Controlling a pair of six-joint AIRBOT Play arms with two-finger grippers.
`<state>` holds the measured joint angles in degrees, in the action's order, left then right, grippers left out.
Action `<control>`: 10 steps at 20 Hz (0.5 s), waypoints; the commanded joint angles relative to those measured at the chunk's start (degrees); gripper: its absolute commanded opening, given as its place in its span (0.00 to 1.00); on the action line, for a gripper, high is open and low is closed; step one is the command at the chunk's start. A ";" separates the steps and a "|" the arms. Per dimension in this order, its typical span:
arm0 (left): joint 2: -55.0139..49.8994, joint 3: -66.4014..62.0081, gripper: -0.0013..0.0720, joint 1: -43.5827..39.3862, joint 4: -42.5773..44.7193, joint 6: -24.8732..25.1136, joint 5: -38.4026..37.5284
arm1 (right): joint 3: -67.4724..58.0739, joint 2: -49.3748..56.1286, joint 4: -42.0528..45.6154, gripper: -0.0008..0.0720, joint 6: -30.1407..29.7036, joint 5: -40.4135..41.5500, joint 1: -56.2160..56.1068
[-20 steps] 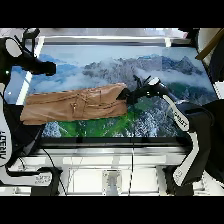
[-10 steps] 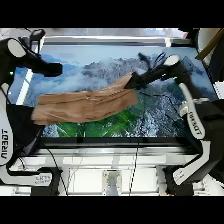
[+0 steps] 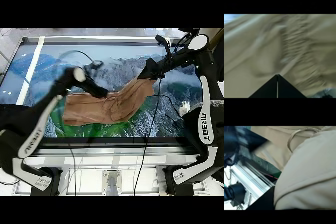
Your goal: Fold the clothes and pants, and hang the long-sleeved shirts on hangers.
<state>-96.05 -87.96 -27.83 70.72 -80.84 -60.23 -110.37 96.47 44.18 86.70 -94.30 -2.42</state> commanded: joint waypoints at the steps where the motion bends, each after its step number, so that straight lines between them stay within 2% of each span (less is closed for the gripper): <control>1: -6.08 0.61 0.03 -7.17 -0.31 0.70 6.01 | -0.55 -0.15 0.90 0.04 1.86 0.46 -2.03; 5: -8.35 0.59 0.03 -7.04 -0.31 0.72 5.75 | -0.55 -0.11 1.31 0.04 2.45 4.33 -5.95; 8: -4.20 0.59 0.03 -2.69 0.63 0.72 4.66 | -0.55 -0.11 3.10 0.04 3.13 6.80 -8.92; 10: 0.55 0.59 0.03 1.84 2.86 0.74 1.07 | -0.55 -0.09 4.70 0.04 5.84 9.66 -11.19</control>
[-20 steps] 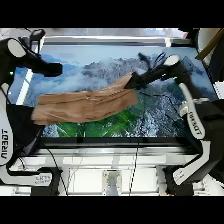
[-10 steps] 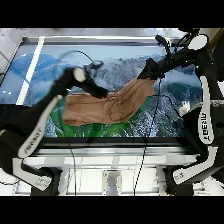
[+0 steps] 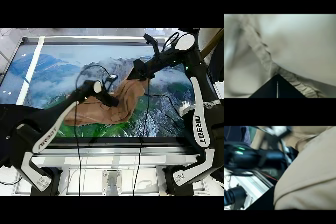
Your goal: Fold the clothes and pants, and hang the long-sleeved shirts on hangers.
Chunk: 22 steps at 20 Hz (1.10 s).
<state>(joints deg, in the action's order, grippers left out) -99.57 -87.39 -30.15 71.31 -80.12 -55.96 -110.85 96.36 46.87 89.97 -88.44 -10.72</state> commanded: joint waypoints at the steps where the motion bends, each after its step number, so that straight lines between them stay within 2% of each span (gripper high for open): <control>1: 6.73 0.02 0.03 6.75 4.09 0.04 -6.19 | -0.07 0.09 2.40 0.04 3.63 5.66 -4.42; 5: 15.65 0.04 0.03 16.74 10.10 0.09 -17.11 | -0.07 2.36 5.60 0.04 8.33 13.09 -12.72; 8: 19.96 0.07 0.03 22.38 10.14 1.66 -21.00 | -0.07 6.97 5.77 0.04 11.17 22.05 -20.79; 12: 22.75 0.11 0.03 25.77 10.14 2.51 -23.28 | -0.07 12.39 5.62 0.04 11.10 37.94 -31.78; 13: 22.97 0.11 0.03 26.03 10.14 2.91 -23.87 | -0.07 12.96 5.68 0.15 10.51 41.88 -33.83; 15: 23.17 0.11 0.03 26.23 10.19 3.13 -24.79 | -0.94 13.05 5.64 0.83 9.38 46.40 -36.04; 16: 23.15 0.11 0.03 26.21 10.14 3.10 -24.85 | -2.21 13.03 6.19 0.87 8.37 45.57 -36.15; 18: 23.17 0.11 0.03 26.21 10.14 3.08 -24.87 | -5.73 12.98 8.28 0.87 6.71 39.85 -34.10; 20: 23.17 0.11 0.03 26.21 10.14 3.06 -24.87 | -6.99 11.32 9.84 0.87 6.27 30.14 -29.83; 22: 23.17 0.11 0.03 26.21 10.12 3.06 -24.90 | -6.71 8.37 16.98 0.87 5.01 17.68 -24.57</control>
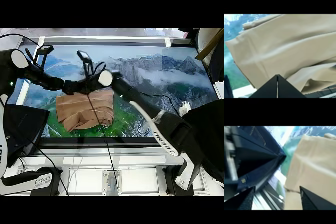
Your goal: Fold the clothes and pants, and hang the long-sleeved shirts on hangers.
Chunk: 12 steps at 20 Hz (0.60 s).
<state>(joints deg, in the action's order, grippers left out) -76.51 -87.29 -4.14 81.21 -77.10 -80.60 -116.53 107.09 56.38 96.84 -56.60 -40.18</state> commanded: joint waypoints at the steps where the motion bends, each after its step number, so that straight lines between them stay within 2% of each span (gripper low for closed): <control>1: 0.11 0.00 0.03 0.20 0.24 0.02 -0.26 | -0.11 -4.26 12.90 0.87 -2.03 -20.61 7.63; 3: 0.11 0.00 0.03 0.20 0.24 0.02 -0.26 | 5.27 -8.28 20.85 0.87 -4.07 -31.34 12.37; 4: 0.09 0.00 0.03 0.20 0.24 0.04 -0.24 | 9.64 -10.25 21.03 0.87 -5.51 -32.35 14.38; 5: 0.09 0.00 0.03 0.20 0.22 0.04 -0.20 | 15.52 -12.37 19.06 0.87 -6.56 -28.72 16.13; 6: 0.09 0.00 0.03 0.20 0.20 0.00 -0.04 | 21.53 -13.77 15.74 0.87 -6.56 -21.77 17.42; 8: 0.09 0.00 0.03 0.20 0.17 0.00 0.00 | 29.73 -12.68 7.23 0.87 -6.51 -12.44 19.41; 10: 0.09 0.00 0.03 0.20 0.17 0.00 0.00 | 33.35 -7.72 -6.67 0.87 -7.93 -11.32 22.05; 12: 0.09 0.00 0.03 0.20 0.17 -0.02 -0.02 | 33.53 -1.81 -25.55 0.87 -14.86 -12.28 24.44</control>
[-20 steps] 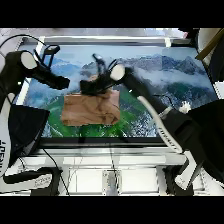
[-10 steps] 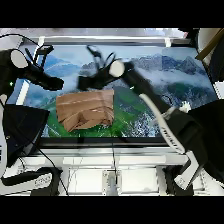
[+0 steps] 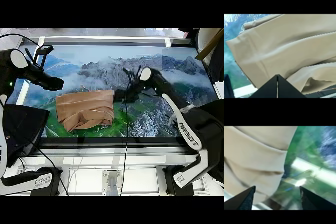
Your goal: Fold the clothes and pants, and hang the long-sleeved shirts on hangers.
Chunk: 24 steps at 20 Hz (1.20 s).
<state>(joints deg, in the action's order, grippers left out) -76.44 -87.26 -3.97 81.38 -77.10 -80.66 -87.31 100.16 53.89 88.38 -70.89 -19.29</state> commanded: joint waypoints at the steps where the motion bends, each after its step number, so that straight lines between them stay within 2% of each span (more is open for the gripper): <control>1: 0.02 -0.02 0.03 0.02 -0.13 -0.04 0.02 | 4.28 7.48 -30.51 0.96 -8.63 2.73 4.37; 2: 0.02 -0.02 0.03 0.02 -0.72 -0.02 0.02 | 4.28 8.96 -33.07 1.00 -8.52 3.80 4.79; 6: 0.02 -0.02 0.03 0.02 -0.85 -0.02 0.04 | 4.28 10.10 -31.39 1.00 -8.33 8.15 4.24; 10: 0.02 -0.02 0.03 0.02 -1.05 0.00 0.04 | 4.31 10.10 -22.14 1.00 -5.35 8.04 3.98; 16: -0.02 -0.02 0.03 0.02 -1.07 -0.02 0.04 | 4.28 11.39 -23.91 1.00 -5.77 8.55 0.48; 21: -0.02 -0.02 0.03 0.02 -1.05 0.00 0.04 | 2.64 13.53 -32.33 0.96 -13.90 7.61 -4.63; 22: -0.02 -0.02 0.03 0.02 -1.03 0.00 0.04 | 1.66 13.55 -32.17 0.87 -15.41 7.74 -5.20; 23: -0.02 -0.02 0.03 0.02 -1.03 0.00 0.04 | 0.70 13.55 -32.04 0.59 -15.45 8.20 -5.42; 24: -0.02 -0.02 0.03 0.02 -1.05 0.00 0.04 | -0.22 13.53 -32.04 0.27 -15.41 9.53 -5.46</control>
<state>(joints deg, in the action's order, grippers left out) -76.42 -87.29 -3.97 80.31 -77.10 -80.64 -85.54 113.34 23.53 75.57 -62.98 -23.44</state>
